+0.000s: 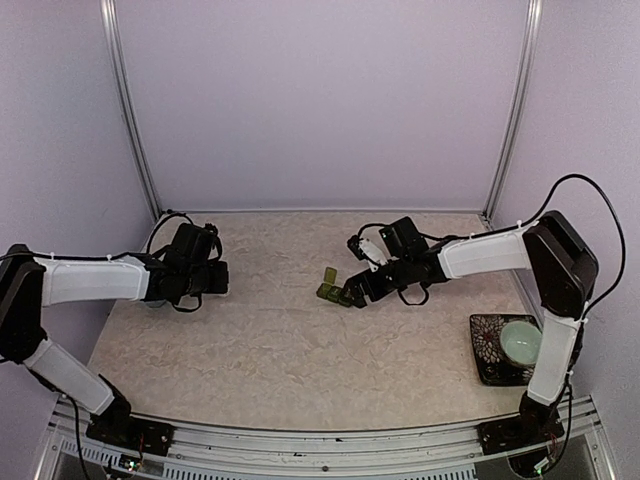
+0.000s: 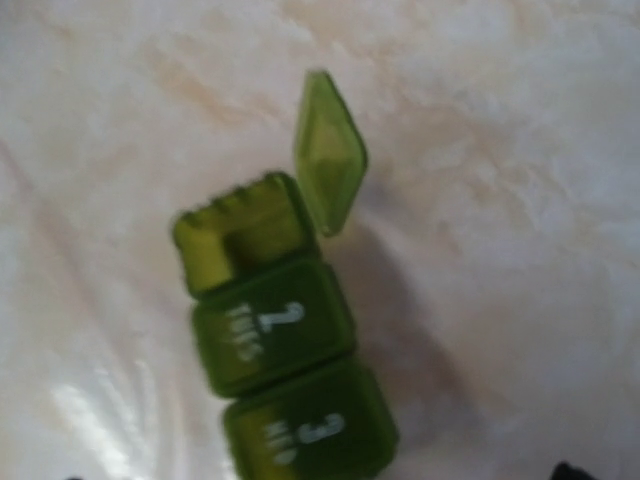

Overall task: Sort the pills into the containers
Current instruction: Pick up the pill bottle from the center of the board, then adjust the pill container at the center of the board.

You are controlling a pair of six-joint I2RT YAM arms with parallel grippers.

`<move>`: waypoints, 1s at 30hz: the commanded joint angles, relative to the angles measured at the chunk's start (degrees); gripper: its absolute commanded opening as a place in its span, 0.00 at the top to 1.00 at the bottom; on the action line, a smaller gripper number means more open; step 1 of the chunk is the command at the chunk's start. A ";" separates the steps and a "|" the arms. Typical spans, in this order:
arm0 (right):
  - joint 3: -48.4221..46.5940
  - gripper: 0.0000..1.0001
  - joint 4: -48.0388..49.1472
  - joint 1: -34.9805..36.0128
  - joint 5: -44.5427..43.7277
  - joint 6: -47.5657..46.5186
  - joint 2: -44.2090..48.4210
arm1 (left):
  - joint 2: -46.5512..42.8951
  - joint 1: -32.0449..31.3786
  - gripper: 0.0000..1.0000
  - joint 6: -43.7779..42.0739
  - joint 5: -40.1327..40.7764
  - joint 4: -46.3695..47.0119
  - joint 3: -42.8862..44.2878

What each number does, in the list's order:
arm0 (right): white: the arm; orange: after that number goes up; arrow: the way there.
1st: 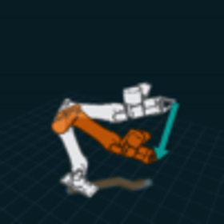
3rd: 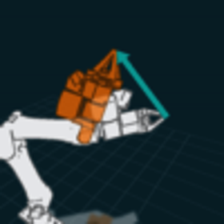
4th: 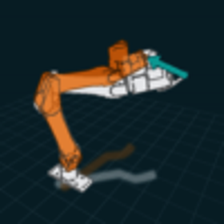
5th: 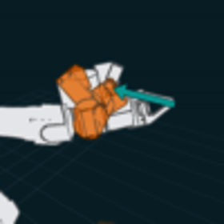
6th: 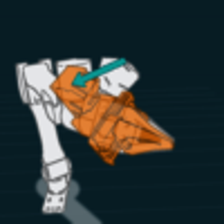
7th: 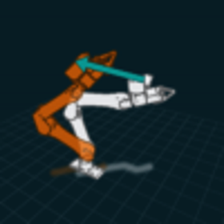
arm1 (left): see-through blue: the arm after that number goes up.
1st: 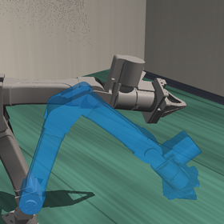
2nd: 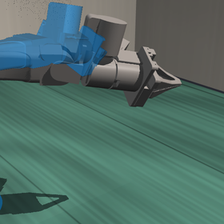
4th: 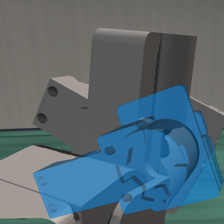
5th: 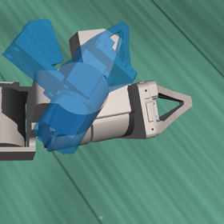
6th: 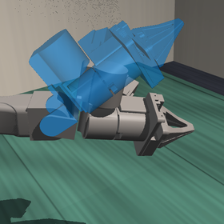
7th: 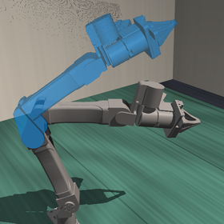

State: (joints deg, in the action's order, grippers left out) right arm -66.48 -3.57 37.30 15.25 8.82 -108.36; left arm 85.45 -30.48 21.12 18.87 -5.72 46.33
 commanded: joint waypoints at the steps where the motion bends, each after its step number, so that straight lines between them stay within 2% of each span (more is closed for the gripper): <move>1: -2.96 0.00 -5.22 2.19 -5.37 -4.68 -3.57 | -4.87 -2.52 0.91 1.98 -0.58 -1.97 -1.00; 7: -6.14 0.00 -8.67 5.08 -13.90 -4.86 -8.15 | -9.75 -4.55 0.91 2.81 -0.77 -3.30 -1.24; 17: -6.44 0.00 -9.96 4.23 -24.93 -1.20 -8.86 | -12.15 -6.00 0.91 3.31 -0.27 -4.19 -1.11; 30: -12.84 0.00 -10.33 -1.71 -25.46 1.43 -13.46 | -12.35 -6.91 0.91 3.44 0.20 -4.18 -1.16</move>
State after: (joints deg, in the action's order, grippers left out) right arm -76.77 -11.35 36.84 -9.13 9.65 -118.93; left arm 74.17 -36.84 24.18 18.44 -9.56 45.36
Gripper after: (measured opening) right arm 0.999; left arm 0.272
